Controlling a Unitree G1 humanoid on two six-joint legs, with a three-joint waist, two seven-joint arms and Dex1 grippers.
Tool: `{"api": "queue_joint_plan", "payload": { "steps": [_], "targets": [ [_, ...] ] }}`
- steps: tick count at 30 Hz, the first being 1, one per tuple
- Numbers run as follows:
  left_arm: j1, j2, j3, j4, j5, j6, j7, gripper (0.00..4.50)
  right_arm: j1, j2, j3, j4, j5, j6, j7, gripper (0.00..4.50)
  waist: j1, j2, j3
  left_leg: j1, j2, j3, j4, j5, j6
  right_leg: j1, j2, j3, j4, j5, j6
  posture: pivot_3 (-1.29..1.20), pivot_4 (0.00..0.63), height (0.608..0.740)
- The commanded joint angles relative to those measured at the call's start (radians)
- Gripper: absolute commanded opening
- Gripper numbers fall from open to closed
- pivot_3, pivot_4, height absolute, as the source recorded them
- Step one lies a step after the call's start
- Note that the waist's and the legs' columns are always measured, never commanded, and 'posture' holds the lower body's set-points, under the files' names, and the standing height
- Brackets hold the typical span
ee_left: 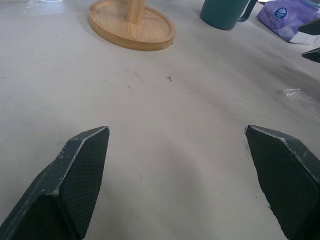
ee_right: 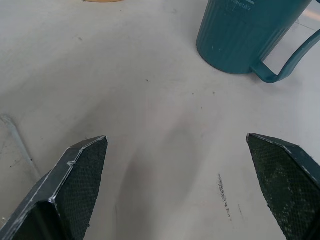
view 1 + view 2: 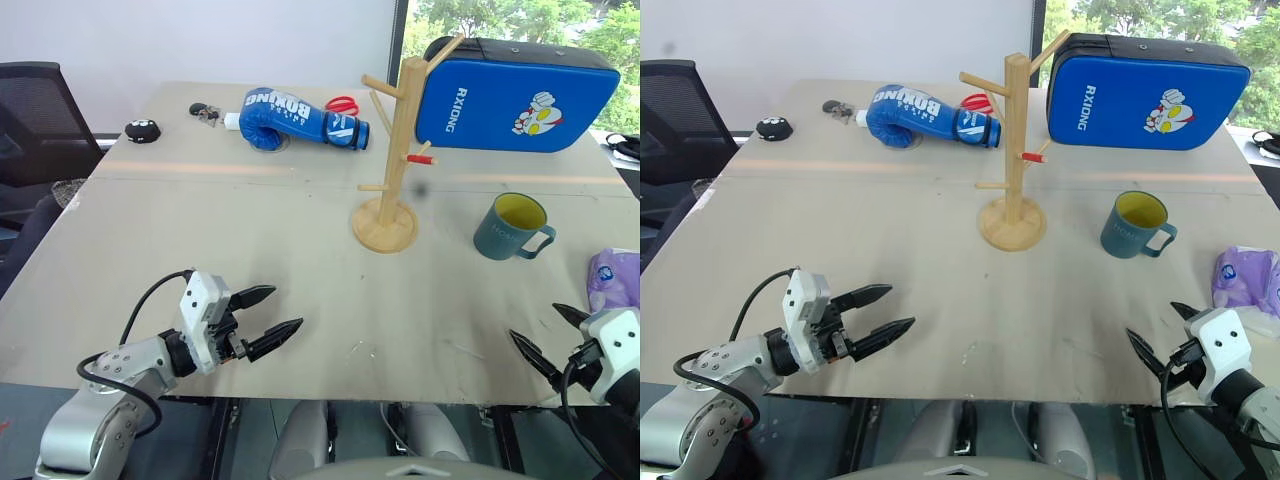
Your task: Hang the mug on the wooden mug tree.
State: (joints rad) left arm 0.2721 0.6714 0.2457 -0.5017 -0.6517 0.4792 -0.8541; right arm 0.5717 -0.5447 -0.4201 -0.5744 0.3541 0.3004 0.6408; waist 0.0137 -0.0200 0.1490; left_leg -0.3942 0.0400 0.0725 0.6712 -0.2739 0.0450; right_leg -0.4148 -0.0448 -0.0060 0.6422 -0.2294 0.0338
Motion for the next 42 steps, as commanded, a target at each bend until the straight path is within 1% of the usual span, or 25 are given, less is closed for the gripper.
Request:
{"api": "queue_joint_plan", "payload": {
  "steps": [1,3,4,8,9,11,14,17,18,19,33,38,39,40,42],
  "targets": [
    [-0.056,0.016,0.014,-0.047,-0.056,0.009,-0.023,4.45,-0.064,0.038,0.010,-0.029,-0.027,0.024,-0.098,4.50,0.000,0.000,0.000,0.000,0.000,0.000,0.000,0.000,0.000,0.000,0.000,0.000,0.000,0.000,0.000,0.00,0.150,0.740],
    [-0.110,0.040,0.003,-0.065,-0.099,0.013,-0.072,4.45,-0.147,0.070,0.051,-0.049,-0.092,0.116,-0.230,4.50,0.000,-0.002,0.000,-0.001,0.000,-0.001,0.000,0.000,0.000,0.000,0.000,-0.001,0.000,0.000,0.000,0.00,0.150,0.740],
    [-0.123,0.056,-0.004,-0.075,-0.108,0.010,-0.106,4.45,-0.182,0.085,0.064,-0.053,-0.115,0.154,-0.275,4.50,-0.001,-0.001,0.000,-0.001,0.001,-0.001,0.002,0.000,0.000,0.000,0.000,-0.002,0.000,0.000,0.000,0.00,0.150,0.740],
    [-0.157,0.097,-0.025,-0.113,-0.139,0.008,-0.179,4.45,-0.312,0.142,0.075,-0.026,-0.129,0.265,-0.389,4.50,-0.002,0.002,-0.001,-0.001,-0.001,0.001,-0.001,0.000,0.000,-0.001,-0.001,-0.002,0.000,0.003,-0.004,0.00,0.150,0.740],
    [-0.169,0.102,-0.030,-0.118,-0.143,0.010,-0.184,4.45,-0.342,0.153,0.075,-0.012,-0.136,0.285,-0.415,4.50,-0.002,0.002,-0.001,-0.002,-0.002,0.001,-0.001,0.000,0.000,-0.002,0.002,-0.001,0.000,0.003,-0.004,0.00,0.150,0.740],
    [-0.204,0.102,-0.042,-0.125,-0.153,0.020,-0.179,4.45,-0.412,0.178,0.070,0.036,-0.150,0.314,-0.468,4.50,-0.001,0.002,-0.001,-0.002,-0.002,0.001,-0.001,0.000,-0.001,-0.002,0.003,-0.001,0.000,0.002,-0.004,0.00,0.150,0.740],
    [-0.235,0.096,-0.050,-0.133,-0.167,0.031,-0.161,4.45,-0.481,0.198,0.075,0.091,-0.168,0.316,-0.505,4.50,-0.001,0.002,-0.001,-0.002,-0.002,0.001,-0.001,0.000,0.000,-0.002,0.004,0.000,0.000,0.003,-0.004,0.00,0.150,0.740],
    [-0.230,0.093,-0.053,-0.141,-0.164,0.031,-0.157,4.50,-0.516,0.209,0.085,0.128,-0.189,0.303,-0.527,3.76,-0.002,0.002,-0.001,-0.002,-0.002,0.001,-0.001,0.000,0.000,-0.002,0.004,0.000,0.000,0.002,-0.004,0.00,0.150,0.740],
    [-0.228,0.093,-0.054,-0.143,-0.161,0.030,-0.157,4.50,-0.521,0.210,0.086,0.134,-0.193,0.301,-0.531,3.39,-0.002,0.002,-0.001,-0.002,-0.002,0.001,-0.001,0.000,0.000,-0.002,0.005,0.000,0.000,0.002,-0.004,0.00,0.150,0.740],
    [-0.225,0.091,-0.053,-0.147,-0.161,0.029,-0.153,4.50,-0.528,0.209,0.092,0.143,-0.199,0.298,-0.531,2.84,-0.002,0.002,-0.001,-0.002,-0.002,0.001,-0.001,0.000,0.000,-0.002,0.005,0.000,0.000,0.003,-0.004,0.00,0.150,0.740],
    [-0.194,0.088,-0.038,-0.192,-0.179,0.025,-0.117,4.50,-0.656,0.219,0.108,0.244,-0.210,0.299,-0.552,2.84,-0.006,0.002,-0.001,-0.001,-0.001,0.001,-0.001,0.000,0.000,-0.002,0.006,0.002,0.000,0.003,-0.004,0.00,0.150,0.740],
    [-0.197,0.091,-0.030,-0.194,-0.189,0.022,-0.116,4.50,-0.710,0.219,0.123,0.330,-0.234,0.280,-0.568,2.84,-0.010,0.002,-0.001,-0.001,-0.001,0.001,-0.001,0.000,0.000,-0.002,0.006,0.002,0.000,0.003,-0.004,0.00,0.150,0.740],
    [-0.198,0.093,-0.029,-0.195,-0.194,0.023,-0.118,4.50,-0.718,0.218,0.127,0.345,-0.236,0.276,-0.569,2.31,-0.012,0.002,-0.001,-0.001,-0.001,0.001,-0.001,0.000,0.000,-0.002,0.006,0.002,0.000,0.003,-0.004,0.00,0.150,0.740],
    [-0.199,0.094,-0.028,-0.197,-0.201,0.023,-0.122,4.50,-0.726,0.219,0.129,0.358,-0.234,0.276,-0.568,1.98,-0.013,0.002,-0.001,-0.001,-0.001,0.001,-0.001,0.000,0.000,-0.002,0.006,0.002,0.000,0.003,-0.004,0.00,0.150,0.740],
    [-0.199,0.097,-0.026,-0.198,-0.212,0.023,-0.128,4.50,-0.738,0.217,0.134,0.375,-0.232,0.268,-0.561,1.15,-0.016,0.002,-0.001,-0.001,-0.001,0.001,-0.001,0.000,0.000,-0.002,0.006,0.002,0.000,0.003,-0.004,0.00,0.150,0.740]
  ]
}}
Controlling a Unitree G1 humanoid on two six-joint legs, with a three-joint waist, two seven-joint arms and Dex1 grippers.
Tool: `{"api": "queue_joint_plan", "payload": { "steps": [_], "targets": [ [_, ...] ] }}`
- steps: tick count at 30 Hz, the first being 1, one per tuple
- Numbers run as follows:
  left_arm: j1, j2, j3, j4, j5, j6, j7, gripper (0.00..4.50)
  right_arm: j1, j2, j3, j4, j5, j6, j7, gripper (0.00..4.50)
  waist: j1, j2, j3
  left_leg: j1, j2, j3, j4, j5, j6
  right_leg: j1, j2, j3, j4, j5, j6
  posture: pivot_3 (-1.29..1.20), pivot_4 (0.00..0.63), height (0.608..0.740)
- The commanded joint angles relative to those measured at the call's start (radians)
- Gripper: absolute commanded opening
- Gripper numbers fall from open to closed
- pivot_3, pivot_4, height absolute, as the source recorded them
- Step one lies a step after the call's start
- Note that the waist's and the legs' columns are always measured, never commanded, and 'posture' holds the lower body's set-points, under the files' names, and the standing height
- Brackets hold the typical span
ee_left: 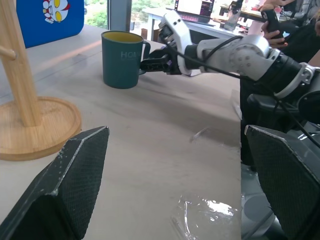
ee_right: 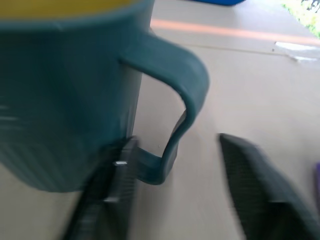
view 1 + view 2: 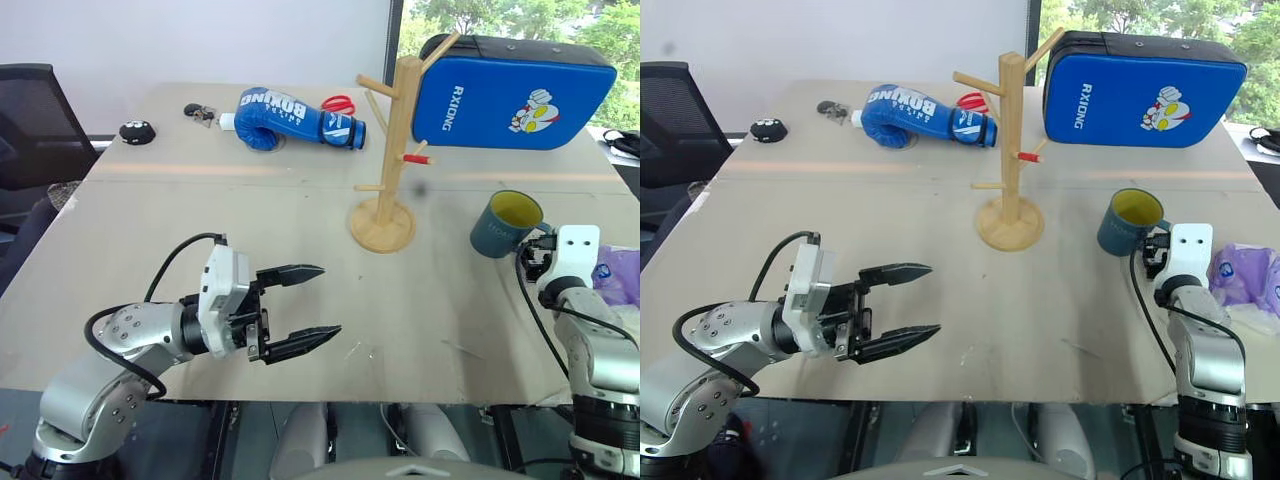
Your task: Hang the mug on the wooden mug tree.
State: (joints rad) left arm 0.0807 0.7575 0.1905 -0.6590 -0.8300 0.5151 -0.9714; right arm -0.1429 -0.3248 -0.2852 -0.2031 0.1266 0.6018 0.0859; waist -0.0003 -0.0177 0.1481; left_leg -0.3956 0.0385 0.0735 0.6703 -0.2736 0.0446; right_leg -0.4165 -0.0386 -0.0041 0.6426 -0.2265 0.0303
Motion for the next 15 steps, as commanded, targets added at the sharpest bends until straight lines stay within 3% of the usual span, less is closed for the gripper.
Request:
{"api": "queue_joint_plan", "payload": {
  "steps": [1,2,3,7,11,15],
  "targets": [
    [-0.005,0.011,0.032,-0.041,-0.039,-0.015,-0.017,4.50,-0.029,-0.006,0.000,0.010,-0.003,-0.037,0.001,0.60,-0.003,0.000,0.000,0.000,0.000,0.000,0.000,0.000,0.000,0.000,0.000,0.000,0.000,0.000,0.000,0.00,0.150,0.740],
    [-0.002,0.012,0.034,-0.043,-0.042,-0.017,-0.021,4.50,-0.031,-0.009,0.000,0.013,-0.002,-0.039,0.005,0.09,-0.005,0.000,0.000,0.000,0.000,0.000,0.000,0.000,0.000,0.000,0.000,0.000,0.000,0.000,0.000,0.00,0.150,0.740],
    [0.001,0.010,0.035,-0.044,-0.045,-0.023,-0.025,4.50,-0.034,-0.013,0.000,0.016,0.001,-0.044,0.012,0.03,-0.008,0.000,0.000,0.000,0.000,0.000,0.000,0.000,0.000,0.000,0.000,0.000,0.000,0.000,0.001,0.00,0.150,0.740],
    [0.013,-0.019,0.050,-0.049,-0.067,-0.039,-0.005,4.50,-0.045,-0.040,-0.010,0.000,0.042,-0.072,0.090,0.03,-0.011,0.000,0.000,0.000,0.000,0.000,0.000,0.000,0.000,0.000,0.000,0.000,0.000,0.001,0.001,0.00,0.150,0.740],
    [0.033,-0.152,0.104,-0.018,-0.095,-0.161,0.009,4.50,-0.036,-0.167,0.054,-0.178,0.182,-0.067,0.379,0.03,-0.012,0.004,0.003,0.000,0.000,0.001,0.000,0.000,0.000,0.000,0.000,0.001,-0.001,0.001,0.001,0.00,0.150,0.740],
    [0.061,-0.169,0.168,0.008,-0.146,-0.173,-0.013,4.50,-0.100,-0.296,0.112,-0.282,0.260,0.019,0.509,0.03,-0.014,0.002,0.002,0.000,0.002,-0.001,0.000,0.000,0.000,0.000,0.002,0.000,0.000,0.001,0.003,0.00,0.150,0.740]
  ]
}}
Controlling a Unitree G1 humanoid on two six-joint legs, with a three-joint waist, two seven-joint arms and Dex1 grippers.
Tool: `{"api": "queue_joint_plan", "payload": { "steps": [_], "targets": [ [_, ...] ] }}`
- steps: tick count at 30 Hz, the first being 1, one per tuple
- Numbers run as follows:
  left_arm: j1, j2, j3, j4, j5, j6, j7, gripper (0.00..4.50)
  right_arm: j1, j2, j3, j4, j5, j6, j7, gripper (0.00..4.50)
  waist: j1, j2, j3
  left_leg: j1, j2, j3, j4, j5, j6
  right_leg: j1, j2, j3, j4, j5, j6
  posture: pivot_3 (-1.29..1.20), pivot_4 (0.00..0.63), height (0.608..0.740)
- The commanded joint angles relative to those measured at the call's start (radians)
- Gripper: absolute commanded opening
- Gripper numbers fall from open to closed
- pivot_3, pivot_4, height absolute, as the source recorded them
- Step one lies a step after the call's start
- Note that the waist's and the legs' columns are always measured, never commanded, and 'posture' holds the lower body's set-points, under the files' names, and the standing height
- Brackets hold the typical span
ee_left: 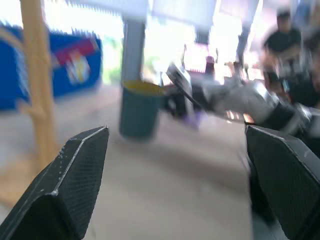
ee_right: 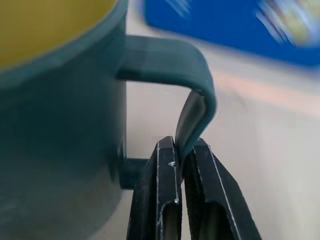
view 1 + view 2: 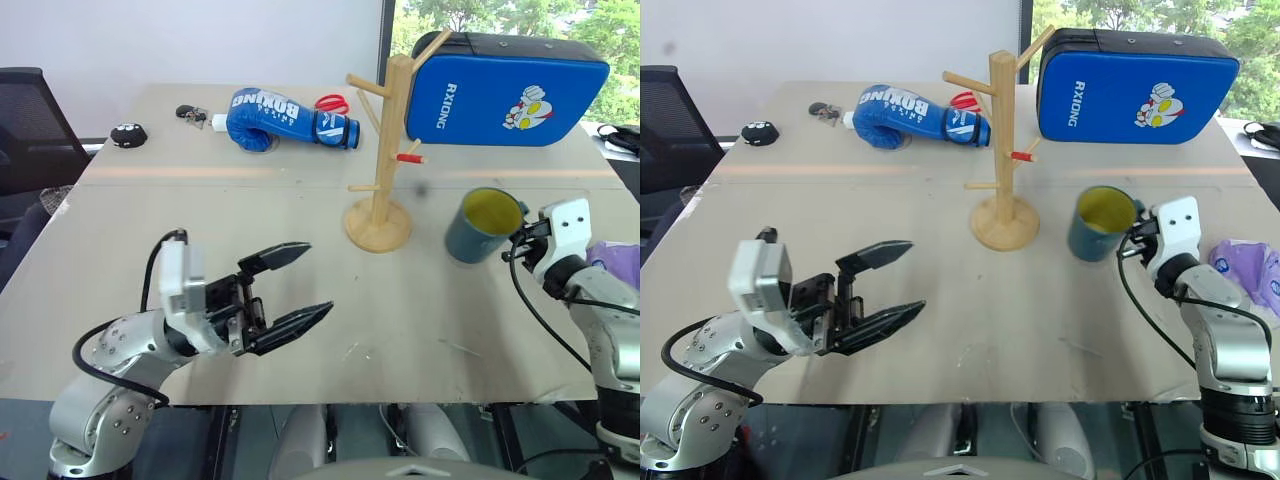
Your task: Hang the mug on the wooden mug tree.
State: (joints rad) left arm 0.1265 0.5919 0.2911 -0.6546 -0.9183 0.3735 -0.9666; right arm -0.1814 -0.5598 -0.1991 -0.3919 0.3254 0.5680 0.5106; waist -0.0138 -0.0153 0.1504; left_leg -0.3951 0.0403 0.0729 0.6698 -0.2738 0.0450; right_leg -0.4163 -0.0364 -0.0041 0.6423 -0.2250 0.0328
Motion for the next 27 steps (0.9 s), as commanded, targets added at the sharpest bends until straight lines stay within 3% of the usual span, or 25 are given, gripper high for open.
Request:
{"api": "queue_joint_plan", "payload": {
  "steps": [1,5,10,25,27],
  "targets": [
    [0.019,-0.003,0.078,0.011,-0.069,-0.034,-0.023,4.50,-0.086,-0.085,0.041,-0.104,0.071,0.073,0.101,0.03,0.000,0.000,0.000,0.000,0.000,0.000,0.000,0.000,0.000,0.000,0.001,0.000,0.000,0.000,-0.001,0.00,0.150,0.740],
    [0.046,0.004,0.107,0.054,-0.058,-0.043,-0.042,4.50,-0.229,-0.161,0.135,-0.084,0.037,0.138,0.124,0.03,0.001,0.000,0.000,0.000,0.000,0.000,0.001,0.000,0.000,0.001,0.000,0.000,0.000,-0.002,-0.003,0.00,0.150,0.740],
    [0.066,0.003,0.098,-0.002,-0.058,-0.031,0.002,4.50,-0.409,-0.157,0.187,-0.076,0.055,0.242,0.110,0.03,0.004,-0.002,0.001,-0.001,-0.001,0.001,0.001,0.000,0.000,0.000,-0.001,0.001,0.000,-0.001,-0.003,0.00,0.150,0.740],
    [0.050,0.000,0.059,-0.104,-0.073,-0.019,0.156,4.50,-0.651,-0.086,0.401,0.118,-0.077,0.287,0.091,0.03,0.003,-0.002,0.001,-0.001,-0.001,0.000,0.001,0.000,0.000,0.000,-0.001,0.000,0.000,-0.001,-0.003,0.00,0.150,0.740],
    [0.063,-0.004,0.070,-0.106,-0.079,-0.025,0.159,4.50,-0.647,-0.084,0.412,0.131,-0.088,0.271,0.101,0.85,0.004,-0.002,0.001,-0.002,-0.001,0.000,0.001,0.000,0.000,0.000,-0.002,0.000,0.000,-0.001,-0.003,0.00,0.150,0.740]
  ]
}}
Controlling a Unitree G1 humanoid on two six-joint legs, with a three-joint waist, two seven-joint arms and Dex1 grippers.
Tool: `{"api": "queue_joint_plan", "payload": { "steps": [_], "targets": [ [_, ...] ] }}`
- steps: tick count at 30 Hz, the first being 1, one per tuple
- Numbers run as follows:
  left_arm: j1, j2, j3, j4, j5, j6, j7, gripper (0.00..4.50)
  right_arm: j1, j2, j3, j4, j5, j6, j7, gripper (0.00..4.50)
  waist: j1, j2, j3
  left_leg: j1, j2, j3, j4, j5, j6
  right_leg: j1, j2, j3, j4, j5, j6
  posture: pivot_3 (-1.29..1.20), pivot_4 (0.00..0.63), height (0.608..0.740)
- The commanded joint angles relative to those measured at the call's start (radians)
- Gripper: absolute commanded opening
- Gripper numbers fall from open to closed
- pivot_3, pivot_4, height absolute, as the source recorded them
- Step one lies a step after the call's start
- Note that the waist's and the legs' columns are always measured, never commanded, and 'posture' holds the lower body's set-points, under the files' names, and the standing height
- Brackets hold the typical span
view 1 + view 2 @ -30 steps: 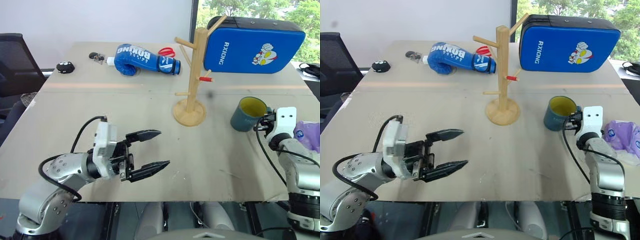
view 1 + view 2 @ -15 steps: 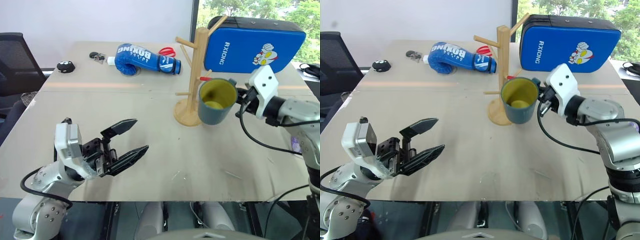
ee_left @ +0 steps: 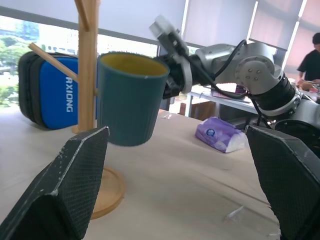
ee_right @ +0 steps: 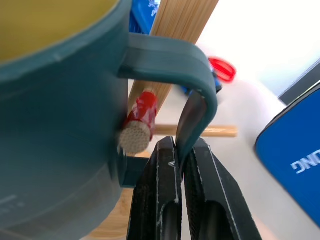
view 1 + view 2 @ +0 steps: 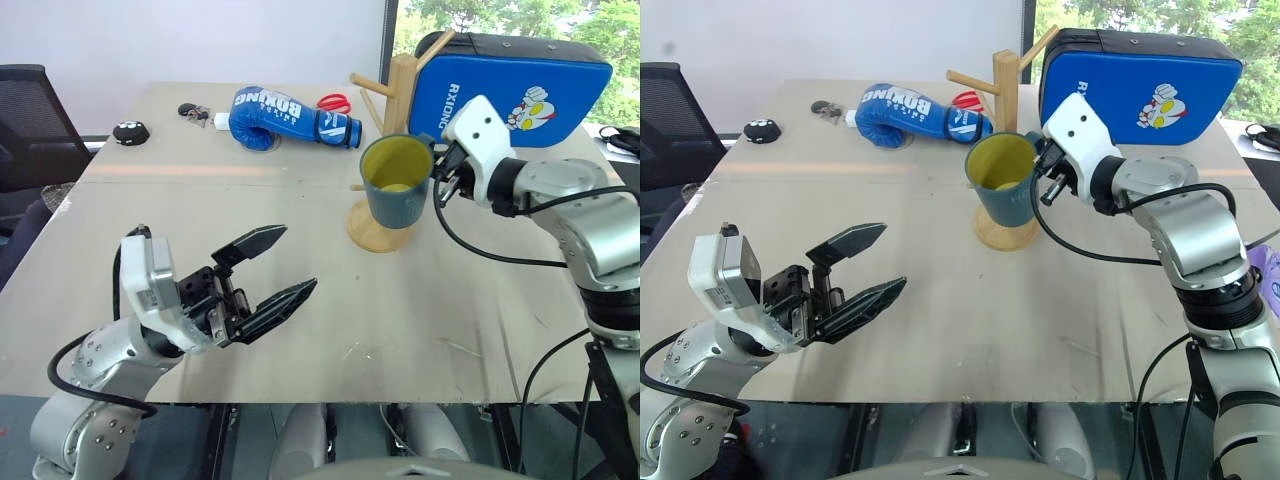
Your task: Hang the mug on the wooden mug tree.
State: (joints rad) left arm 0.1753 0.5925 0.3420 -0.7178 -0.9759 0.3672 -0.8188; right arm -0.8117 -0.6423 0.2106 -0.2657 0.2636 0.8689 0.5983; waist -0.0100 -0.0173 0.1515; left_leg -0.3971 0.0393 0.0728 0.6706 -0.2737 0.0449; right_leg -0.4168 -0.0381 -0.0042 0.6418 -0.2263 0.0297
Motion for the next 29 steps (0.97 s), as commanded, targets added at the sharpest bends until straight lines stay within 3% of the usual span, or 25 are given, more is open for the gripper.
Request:
{"api": "queue_joint_plan", "payload": {
  "steps": [1,3,10,14,17,20,25,29],
  "targets": [
    [0.020,-0.005,0.026,-0.042,-0.027,-0.022,0.013,4.50,-0.014,-0.003,0.002,0.004,-0.031,-0.039,0.017,1.27,-0.001,0.000,0.000,0.000,0.000,0.000,0.000,0.000,0.000,0.000,0.000,0.000,0.000,0.000,0.000,0.00,0.150,0.740],
    [0.029,-0.007,0.042,-0.040,-0.037,-0.030,0.019,4.50,0.018,-0.023,-0.031,-0.031,-0.013,-0.053,0.043,2.15,-0.001,0.000,0.000,-0.001,0.000,0.001,0.000,0.000,0.000,0.000,0.000,0.000,-0.001,0.000,0.001,0.00,0.150,0.740],
    [0.078,-0.015,0.063,-0.026,-0.027,-0.043,0.013,4.50,0.183,-0.092,-0.227,-0.176,0.118,-0.096,0.141,2.15,0.000,0.000,0.000,-0.002,0.000,0.000,-0.001,0.000,0.000,-0.001,-0.001,-0.001,-0.001,0.001,0.002,0.00,0.150,0.740],
    [0.138,-0.013,0.064,0.054,0.054,-0.039,0.022,4.50,0.435,-0.139,-0.424,-0.274,0.186,-0.141,0.195,2.15,0.007,-0.001,-0.001,0.000,0.000,-0.002,-0.001,0.000,0.000,0.001,-0.001,-0.002,-0.002,0.000,0.001,0.00,0.150,0.740],
    [0.168,-0.004,0.069,0.088,0.084,-0.039,0.010,4.50,0.601,-0.138,-0.501,-0.303,0.201,-0.187,0.217,2.15,0.008,-0.002,-0.001,0.001,0.000,-0.001,-0.001,0.000,0.000,0.001,0.000,-0.001,-0.001,-0.001,0.000,0.00,0.150,0.740],
    [0.204,0.013,0.072,0.134,0.164,-0.026,0.037,4.50,0.872,-0.099,-0.601,-0.316,0.175,-0.296,0.250,2.15,0.016,-0.003,-0.001,0.001,0.000,-0.001,0.000,0.000,0.000,0.002,0.000,-0.001,-0.001,-0.001,0.000,0.00,0.150,0.740],
    [0.217,0.021,0.052,0.167,0.220,-0.023,0.042,4.50,1.088,-0.029,-0.618,-0.314,0.130,-0.424,0.227,2.15,0.015,-0.003,-0.001,0.002,0.001,0.001,0.000,0.000,0.000,0.002,0.000,0.000,-0.001,-0.003,0.004,0.00,0.150,0.740],
    [0.217,0.027,0.035,0.193,0.265,-0.027,0.027,4.50,1.134,0.017,-0.562,-0.312,0.099,-0.450,0.177,2.15,0.014,-0.003,-0.002,0.004,0.001,0.001,0.000,0.000,0.000,0.002,0.000,0.001,0.000,-0.003,0.004,0.00,0.150,0.740]
  ]
}}
